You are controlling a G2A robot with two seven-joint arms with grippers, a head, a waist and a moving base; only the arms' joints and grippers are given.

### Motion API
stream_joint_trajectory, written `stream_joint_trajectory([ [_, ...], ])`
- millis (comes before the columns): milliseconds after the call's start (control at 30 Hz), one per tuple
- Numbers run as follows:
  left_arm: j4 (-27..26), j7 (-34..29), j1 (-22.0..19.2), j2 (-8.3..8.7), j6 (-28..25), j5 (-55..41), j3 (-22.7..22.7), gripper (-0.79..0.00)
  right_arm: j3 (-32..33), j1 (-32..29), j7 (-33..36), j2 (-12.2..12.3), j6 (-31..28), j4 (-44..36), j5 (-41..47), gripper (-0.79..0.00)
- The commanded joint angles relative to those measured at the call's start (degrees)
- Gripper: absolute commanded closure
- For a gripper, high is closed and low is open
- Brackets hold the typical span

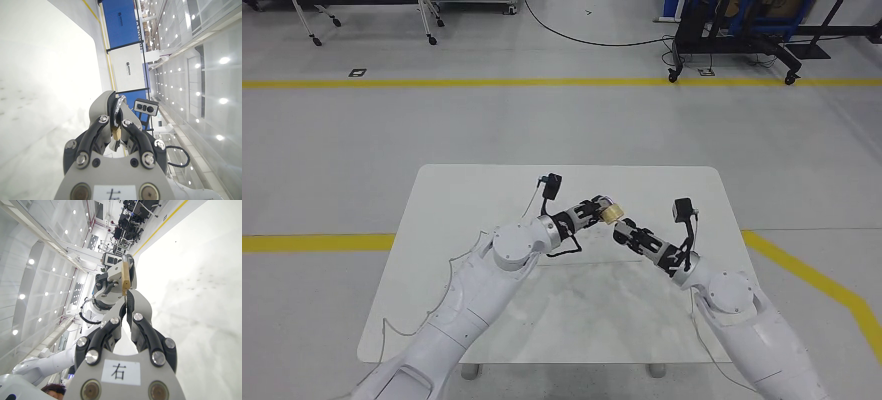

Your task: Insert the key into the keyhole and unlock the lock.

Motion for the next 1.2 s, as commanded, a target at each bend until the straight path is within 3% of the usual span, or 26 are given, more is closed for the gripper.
stream_joint_trajectory([
  [0, 0.1, 0.0, 0.0, -0.06, 0.0, 0.1, 0.0, 0.0, 0.0, 0.2, 0.2, -0.1, -0.2, 0.2, 0.3, 0.0],
  [67, 0.2, 0.1, 0.0, -0.12, 0.1, 0.0, -0.2, 0.0, 0.1, 0.2, 0.4, -0.1, -0.6, 0.4, 1.2, 0.0],
  [133, 0.3, 0.0, 0.0, -0.16, 0.2, -0.2, -0.4, 0.0, 0.4, 0.1, 0.8, -0.2, -1.0, 0.6, 2.0, -0.274],
  [200, 0.4, -0.6, 0.0, -0.24, 0.6, -1.0, -0.5, 0.0, 0.9, -0.1, 1.2, -0.1, -1.3, 0.7, 2.6, -0.369],
  [267, 0.6, -1.5, 0.0, -0.33, 1.2, -2.3, -0.8, 0.0, 1.5, -0.4, 1.4, -0.1, -1.7, 0.8, 3.3, -0.379],
  [433, 1.9, -1.7, -0.5, -0.68, 2.0, -5.1, -1.5, 0.0, 3.6, -1.7, 3.9, 0.1, -3.6, 0.4, 7.4, -0.348],
  [500, 2.2, -1.6, -0.7, -0.86, 2.0, -6.0, -1.6, 0.0, 5.0, -2.4, 4.2, 0.2, -4.8, 0.3, 9.2, -0.289],
  [567, 2.8, -2.1, -0.8, -1.05, 2.4, -7.6, -1.7, 0.0, 6.4, -3.2, 4.8, 0.3, -5.9, 0.3, 11.0, -0.025],
  [600, 3.1, -2.6, -0.9, -1.16, 2.8, -8.8, -1.9, 0.0, 7.1, -3.5, 5.1, 0.4, -6.4, 0.3, 11.5, 0.0],
  [867, 9.6, -13.8, -2.6, -3.01, 11.5, -30.5, -3.6, 0.0, 8.8, -3.9, 8.9, 0.2, -15.6, 1.1, 16.7, 0.0],
  [1000, 13.1, -16.3, -4.1, -3.93, 12.9, -33.2, -2.3, 0.0, 8.4, -3.3, 11.2, 0.1, -19.9, 1.7, 16.8, 0.0],
  [1167, 16.4, -17.8, -5.5, -4.63, 12.3, -34.8, -1.8, 0.0, 6.8, -2.8, 14.1, -0.1, -21.2, 1.9, 16.9, 0.0],
])
